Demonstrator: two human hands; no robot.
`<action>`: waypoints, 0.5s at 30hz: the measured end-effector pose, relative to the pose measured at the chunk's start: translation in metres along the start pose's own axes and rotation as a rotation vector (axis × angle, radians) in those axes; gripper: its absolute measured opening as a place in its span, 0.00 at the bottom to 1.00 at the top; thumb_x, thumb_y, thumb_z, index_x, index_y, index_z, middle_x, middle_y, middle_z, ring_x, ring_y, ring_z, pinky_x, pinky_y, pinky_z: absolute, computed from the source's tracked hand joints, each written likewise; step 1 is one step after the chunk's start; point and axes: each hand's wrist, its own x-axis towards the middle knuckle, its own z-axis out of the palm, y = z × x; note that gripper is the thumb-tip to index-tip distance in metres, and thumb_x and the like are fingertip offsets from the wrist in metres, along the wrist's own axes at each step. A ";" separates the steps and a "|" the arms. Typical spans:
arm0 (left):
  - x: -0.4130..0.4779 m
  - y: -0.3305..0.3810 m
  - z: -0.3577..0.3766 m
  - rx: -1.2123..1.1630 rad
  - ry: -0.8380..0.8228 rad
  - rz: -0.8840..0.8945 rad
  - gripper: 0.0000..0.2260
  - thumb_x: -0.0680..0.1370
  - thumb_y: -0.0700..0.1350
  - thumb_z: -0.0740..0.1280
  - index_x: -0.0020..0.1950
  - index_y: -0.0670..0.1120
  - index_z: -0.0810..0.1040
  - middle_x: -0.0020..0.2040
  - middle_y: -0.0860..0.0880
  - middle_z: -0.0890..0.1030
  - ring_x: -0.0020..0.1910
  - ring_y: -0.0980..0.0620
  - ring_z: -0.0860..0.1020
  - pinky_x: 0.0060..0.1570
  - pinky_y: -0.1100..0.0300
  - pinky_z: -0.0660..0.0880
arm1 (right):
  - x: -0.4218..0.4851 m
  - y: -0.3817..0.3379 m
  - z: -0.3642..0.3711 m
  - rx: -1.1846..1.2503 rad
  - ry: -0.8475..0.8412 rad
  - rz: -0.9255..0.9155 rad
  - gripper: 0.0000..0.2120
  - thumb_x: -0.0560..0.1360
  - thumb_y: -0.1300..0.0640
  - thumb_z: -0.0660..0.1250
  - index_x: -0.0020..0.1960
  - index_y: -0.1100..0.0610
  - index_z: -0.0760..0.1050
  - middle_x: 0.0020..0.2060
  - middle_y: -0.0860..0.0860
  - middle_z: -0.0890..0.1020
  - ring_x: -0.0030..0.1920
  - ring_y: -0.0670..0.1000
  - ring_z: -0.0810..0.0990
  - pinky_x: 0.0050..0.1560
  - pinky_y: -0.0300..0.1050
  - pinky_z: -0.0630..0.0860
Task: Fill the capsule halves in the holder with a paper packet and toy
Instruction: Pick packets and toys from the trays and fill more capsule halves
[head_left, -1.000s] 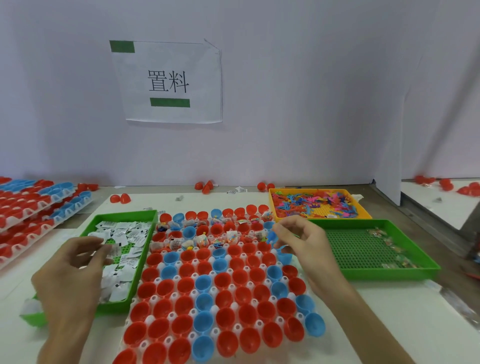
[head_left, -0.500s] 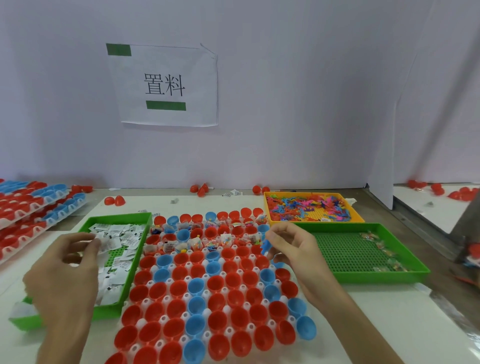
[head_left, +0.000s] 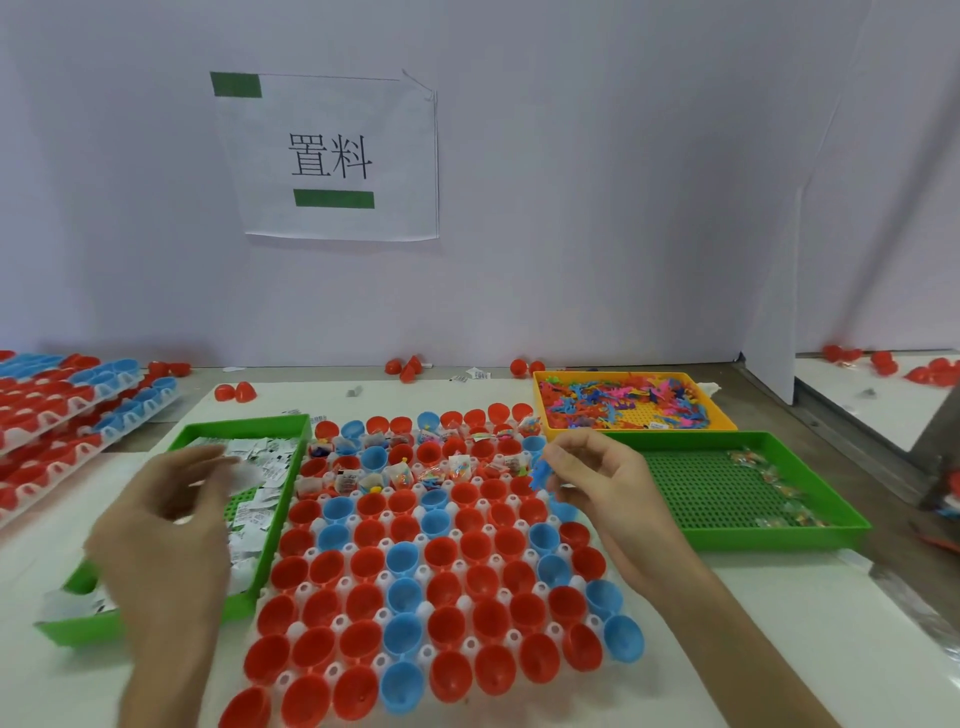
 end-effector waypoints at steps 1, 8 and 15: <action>-0.008 0.017 0.008 0.019 -0.047 0.032 0.10 0.76 0.39 0.73 0.52 0.53 0.83 0.44 0.57 0.84 0.44 0.60 0.82 0.47 0.70 0.79 | -0.001 0.000 0.000 0.011 -0.005 0.004 0.12 0.67 0.52 0.73 0.47 0.58 0.81 0.37 0.52 0.83 0.36 0.48 0.79 0.42 0.40 0.78; -0.087 0.061 0.057 -0.269 -0.222 -0.051 0.13 0.73 0.37 0.74 0.43 0.57 0.83 0.41 0.56 0.85 0.40 0.56 0.84 0.40 0.66 0.79 | -0.005 -0.007 0.006 0.285 -0.218 0.073 0.01 0.68 0.60 0.73 0.40 0.57 0.82 0.35 0.54 0.82 0.34 0.49 0.78 0.40 0.39 0.79; -0.130 0.068 0.072 -0.259 -0.311 -0.083 0.15 0.74 0.34 0.74 0.42 0.56 0.82 0.39 0.56 0.84 0.40 0.53 0.84 0.41 0.58 0.81 | -0.013 -0.010 0.008 0.042 -0.377 -0.051 0.04 0.68 0.54 0.78 0.40 0.51 0.84 0.37 0.49 0.82 0.39 0.45 0.80 0.42 0.37 0.77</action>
